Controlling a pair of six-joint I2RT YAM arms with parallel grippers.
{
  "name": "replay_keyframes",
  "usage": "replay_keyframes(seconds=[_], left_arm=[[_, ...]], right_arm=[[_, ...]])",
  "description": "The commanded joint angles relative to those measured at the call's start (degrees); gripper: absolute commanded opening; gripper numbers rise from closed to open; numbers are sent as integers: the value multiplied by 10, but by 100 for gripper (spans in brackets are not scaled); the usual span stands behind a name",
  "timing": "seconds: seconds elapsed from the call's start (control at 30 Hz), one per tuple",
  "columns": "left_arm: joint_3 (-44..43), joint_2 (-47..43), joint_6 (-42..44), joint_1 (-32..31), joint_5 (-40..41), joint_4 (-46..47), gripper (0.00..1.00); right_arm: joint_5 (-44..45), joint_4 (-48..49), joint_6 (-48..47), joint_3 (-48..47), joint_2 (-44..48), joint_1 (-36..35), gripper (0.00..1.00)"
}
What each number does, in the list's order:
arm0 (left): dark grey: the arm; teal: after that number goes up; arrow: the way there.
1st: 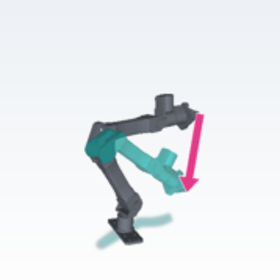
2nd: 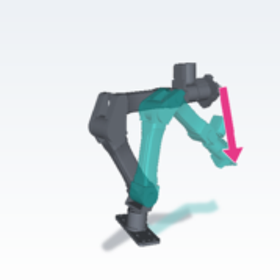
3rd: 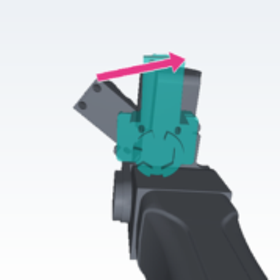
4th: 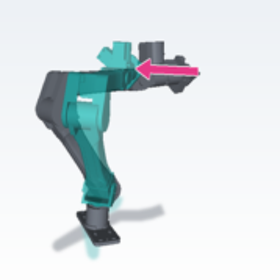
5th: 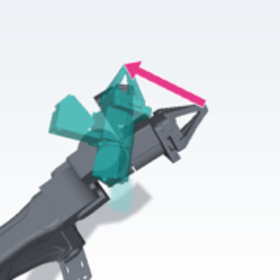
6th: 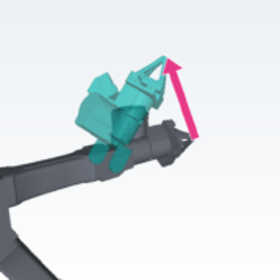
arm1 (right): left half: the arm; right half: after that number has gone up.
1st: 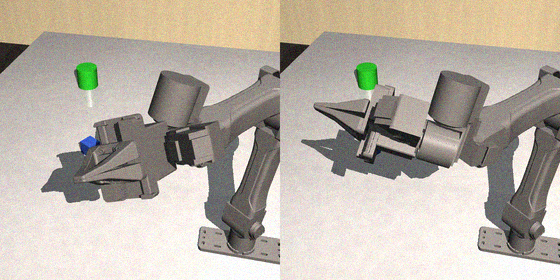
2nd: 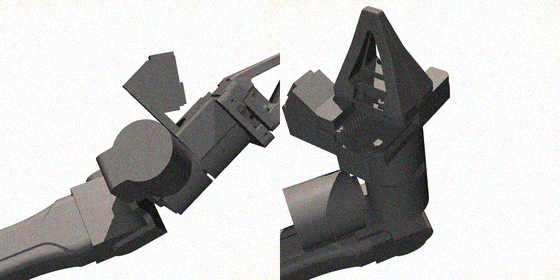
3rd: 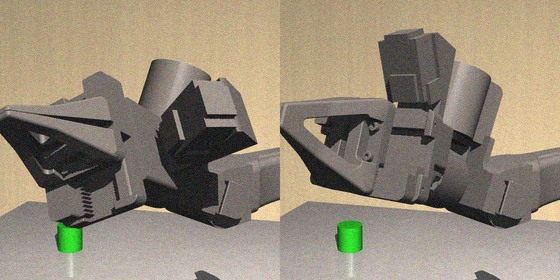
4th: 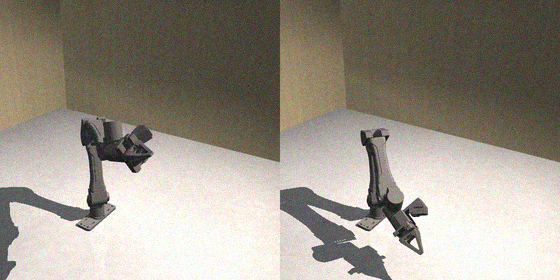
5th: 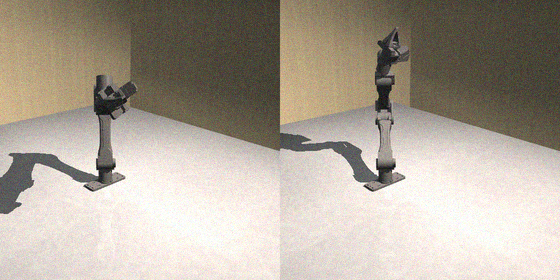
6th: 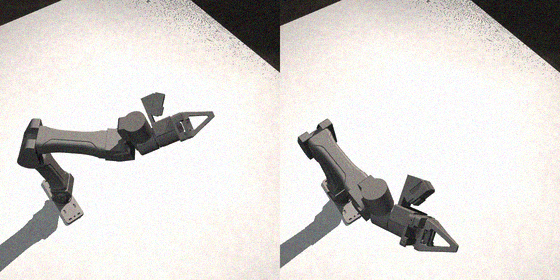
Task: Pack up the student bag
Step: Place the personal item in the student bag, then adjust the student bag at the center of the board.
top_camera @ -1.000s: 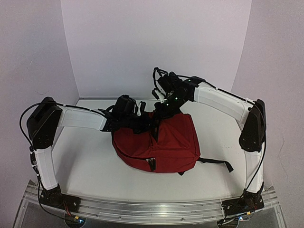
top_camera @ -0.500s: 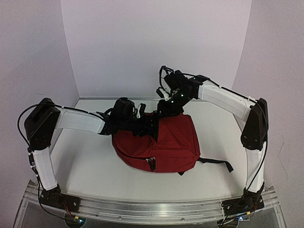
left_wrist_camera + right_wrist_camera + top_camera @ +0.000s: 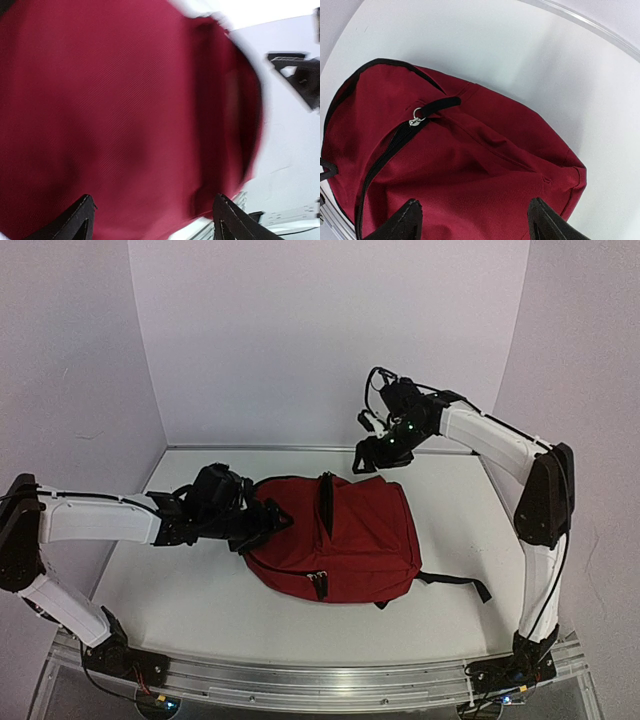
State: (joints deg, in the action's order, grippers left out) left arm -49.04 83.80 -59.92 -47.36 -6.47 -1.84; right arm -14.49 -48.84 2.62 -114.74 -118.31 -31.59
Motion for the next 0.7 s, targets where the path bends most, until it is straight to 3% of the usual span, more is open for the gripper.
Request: replay_keyframes(seconds=[0.0,0.23,0.4,0.57,0.67], left_arm=[[22,-38,-65,-53,96,-58,82],[93,-95,-166,-125,160,-77,82],[127,-134,-210,-141,170,-104,79],[132,-134,-188,-138,201,-88,69],[132,-126,-164,-102,191,-47,59]], right_arm=[[-4,1,-66,-3,-44,1,73],[-63,-6,-87,36,-54,8,71],[-82,-11,-94,64,-45,17,67],[-126,-16,-97,116,-21,20,65],[-151,-18,-98,162,-2,20,63]])
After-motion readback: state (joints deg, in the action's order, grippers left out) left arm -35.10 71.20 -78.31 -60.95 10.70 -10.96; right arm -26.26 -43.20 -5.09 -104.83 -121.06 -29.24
